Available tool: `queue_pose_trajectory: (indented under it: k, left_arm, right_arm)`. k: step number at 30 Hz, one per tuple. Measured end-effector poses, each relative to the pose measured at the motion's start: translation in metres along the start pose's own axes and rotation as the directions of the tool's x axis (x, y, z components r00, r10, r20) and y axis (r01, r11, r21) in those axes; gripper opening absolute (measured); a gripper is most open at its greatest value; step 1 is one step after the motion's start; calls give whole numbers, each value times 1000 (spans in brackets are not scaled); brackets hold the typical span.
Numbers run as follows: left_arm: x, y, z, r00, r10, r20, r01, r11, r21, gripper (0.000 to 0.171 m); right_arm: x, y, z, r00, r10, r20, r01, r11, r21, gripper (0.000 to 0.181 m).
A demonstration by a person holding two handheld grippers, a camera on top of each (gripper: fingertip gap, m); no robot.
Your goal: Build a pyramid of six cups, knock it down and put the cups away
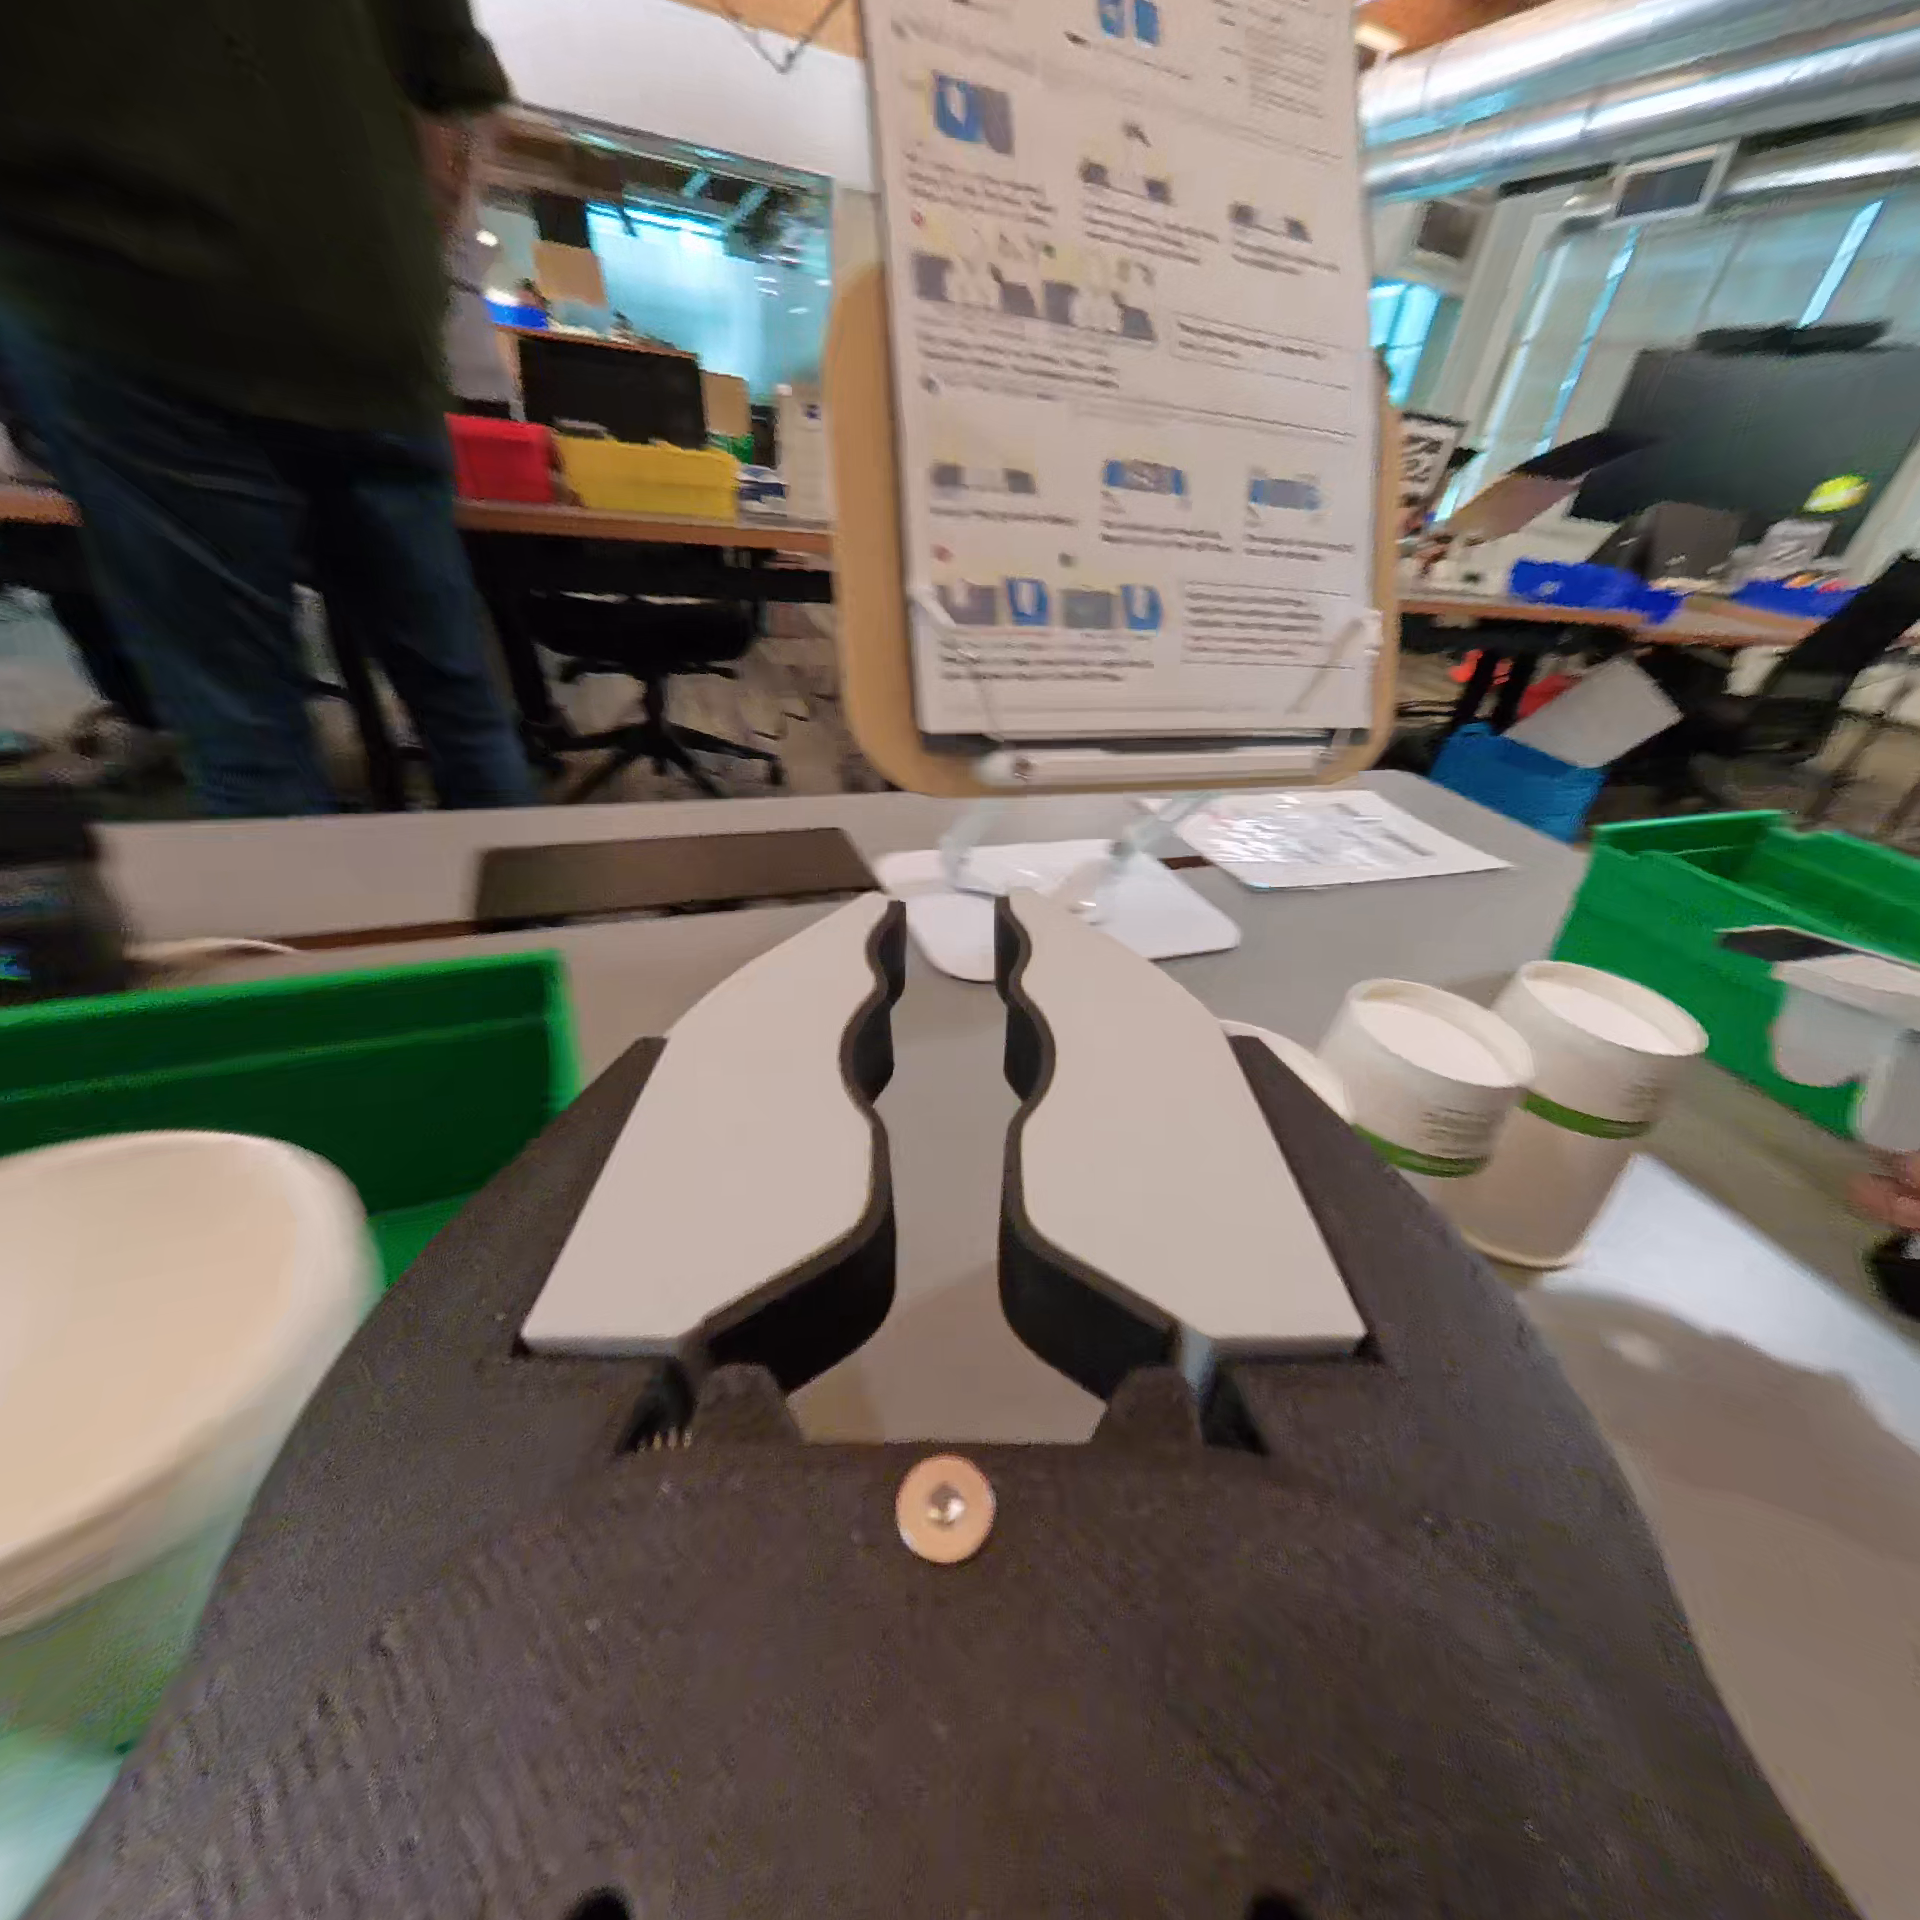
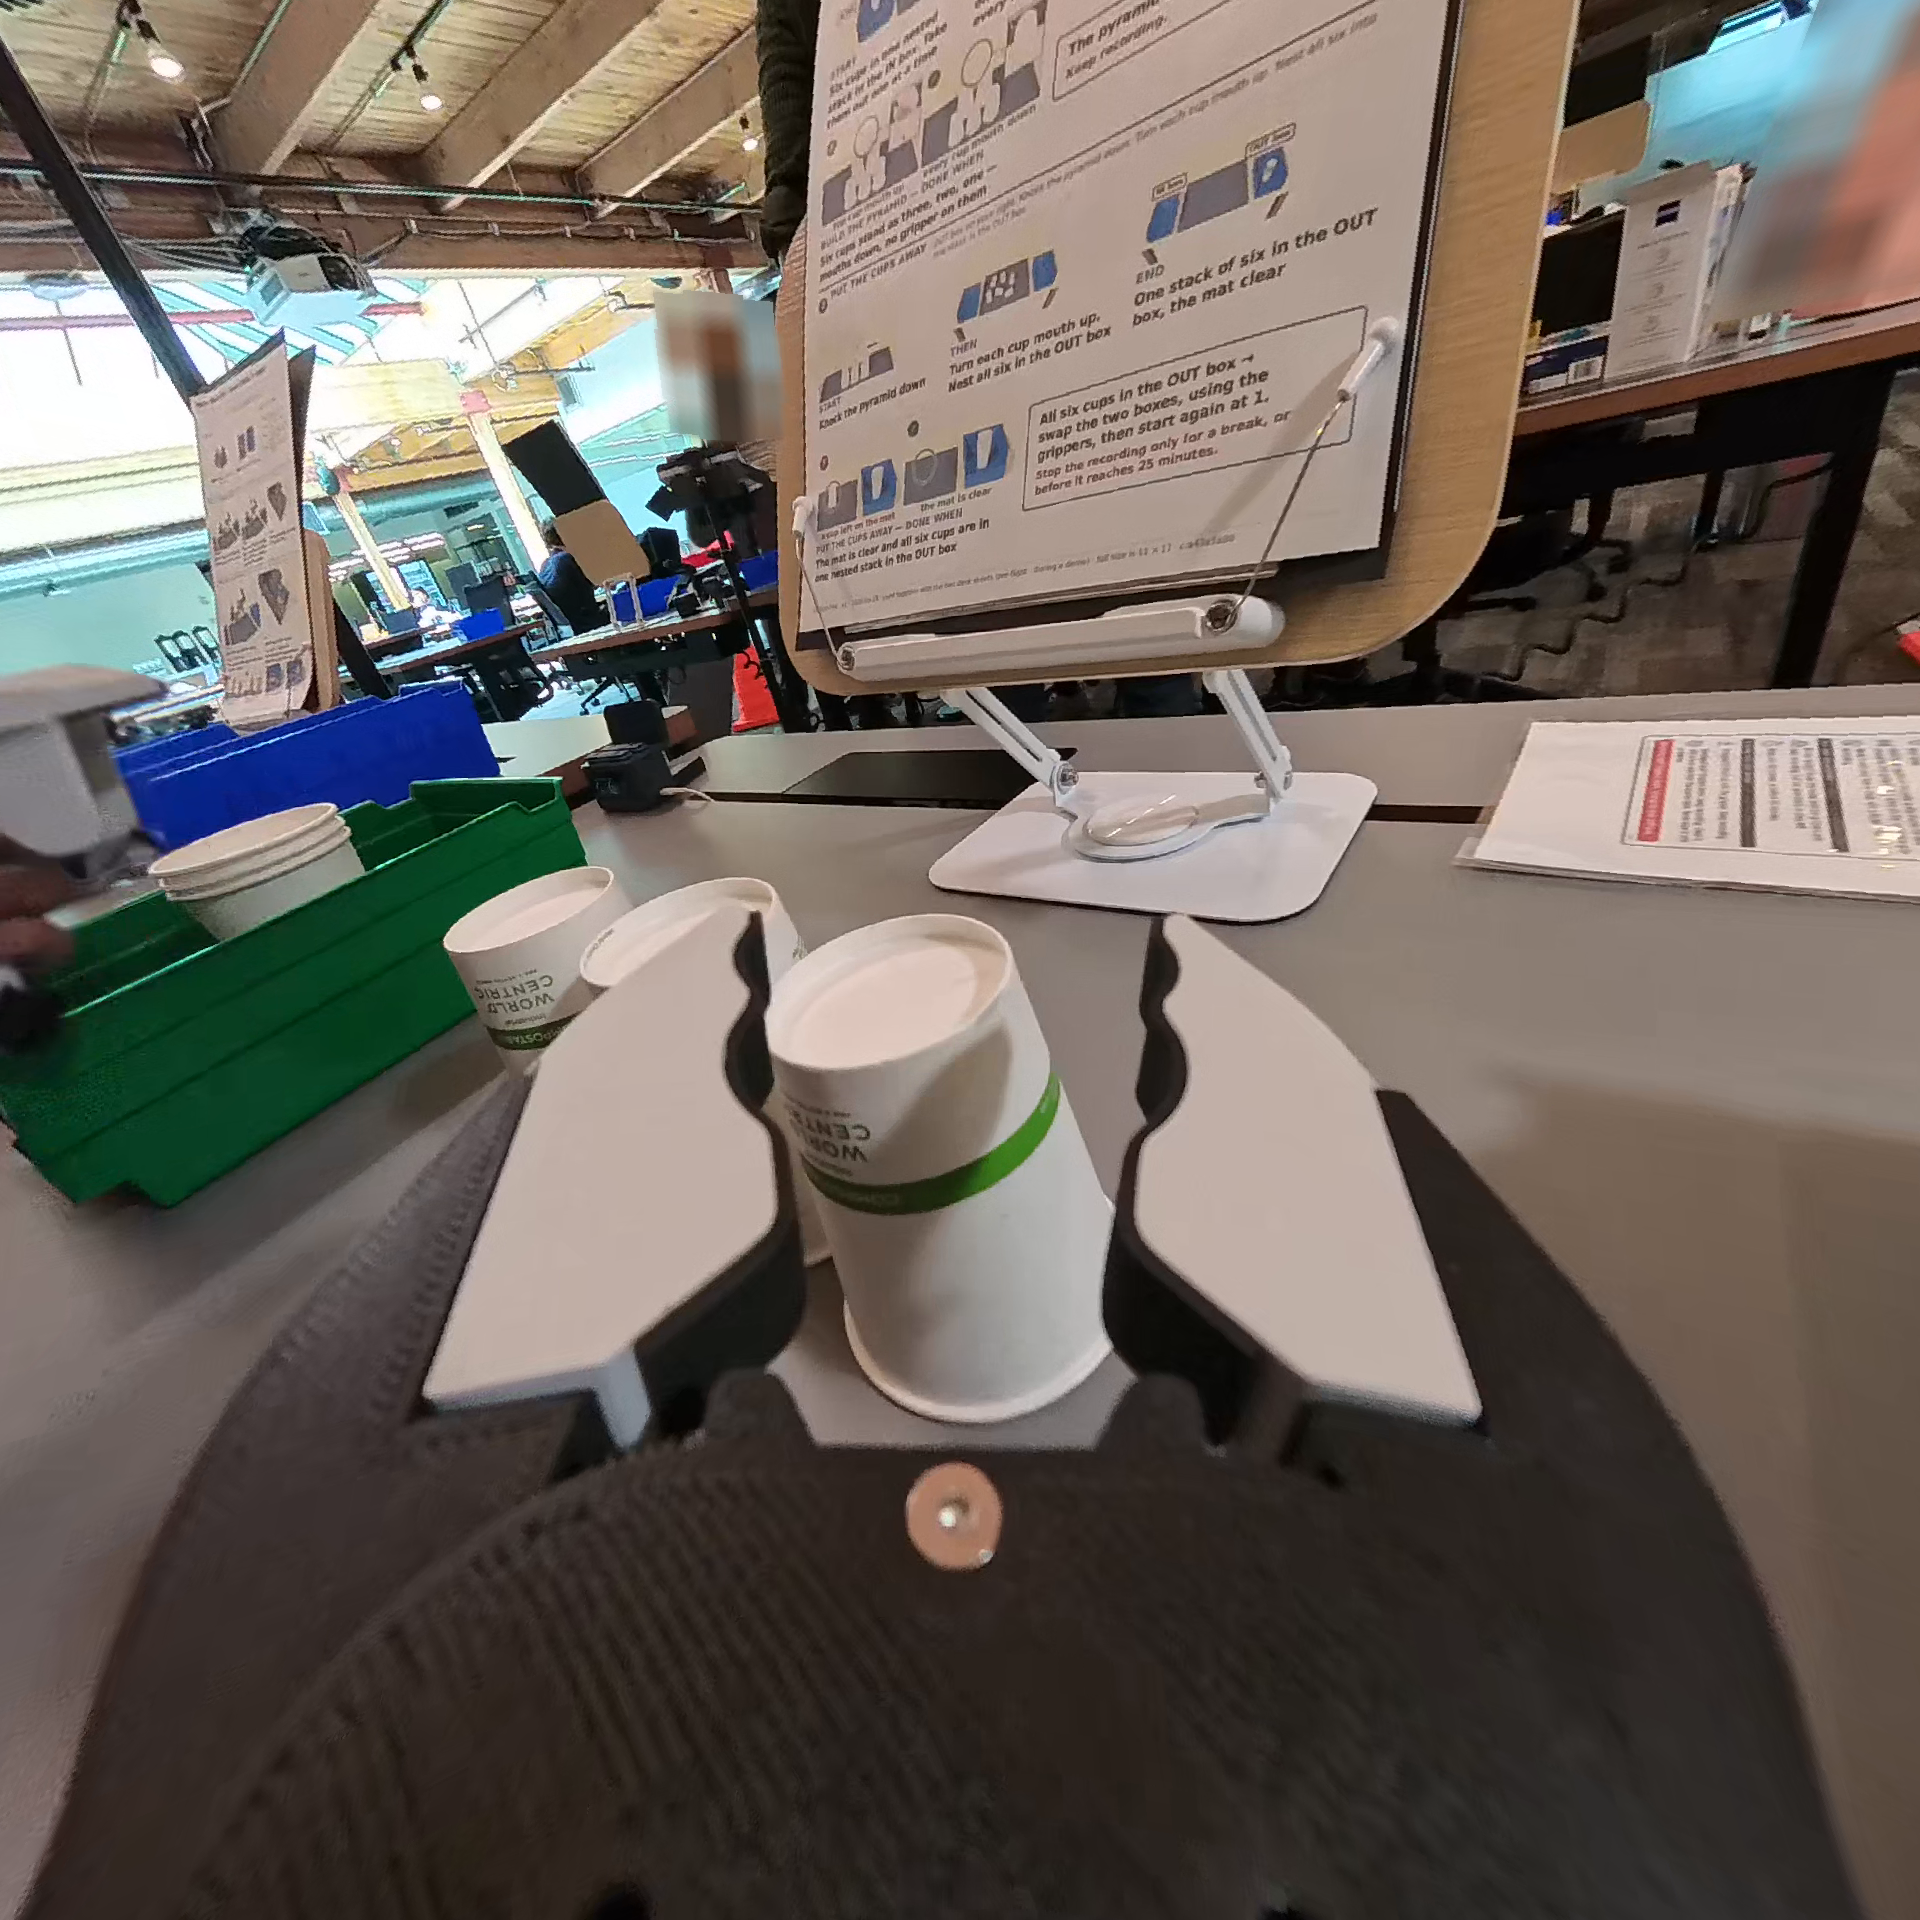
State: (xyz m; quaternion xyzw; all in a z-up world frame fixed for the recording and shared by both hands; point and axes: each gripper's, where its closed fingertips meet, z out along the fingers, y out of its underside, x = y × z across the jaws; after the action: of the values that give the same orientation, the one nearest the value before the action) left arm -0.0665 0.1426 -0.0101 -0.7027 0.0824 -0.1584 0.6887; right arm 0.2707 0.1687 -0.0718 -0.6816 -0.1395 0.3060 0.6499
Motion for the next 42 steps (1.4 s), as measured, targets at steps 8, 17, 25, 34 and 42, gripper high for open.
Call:
queue_pose_trajectory:
  k: [8,17,25,34,42]
  left_arm:
    - [-122,16,-66,861,476,178,-372,829,-417,10]
    - [-114,53,-67,827,562,-12,-499,724,-476,17]
    - [-127,66,-66,794,608,12,-508,673,-538,9]
    - [-126,44,-66,821,567,62,-471,736,-486,5]
    - [-128,-18,-73,732,621,279,-526,776,-348,5]
  right_arm:
    - [-2,7,2,1000,-10,-8,10,1000,-25,69]
    - [-4,8,1,1000,-12,-11,12,999,-32,68]
    - [-1,6,1,1000,29,-12,-29,999,-19,68]
    - [-1,7,2,999,35,-10,-36,999,-25,67]
    - [0,7,1,999,40,-15,-40,999,-25,66]
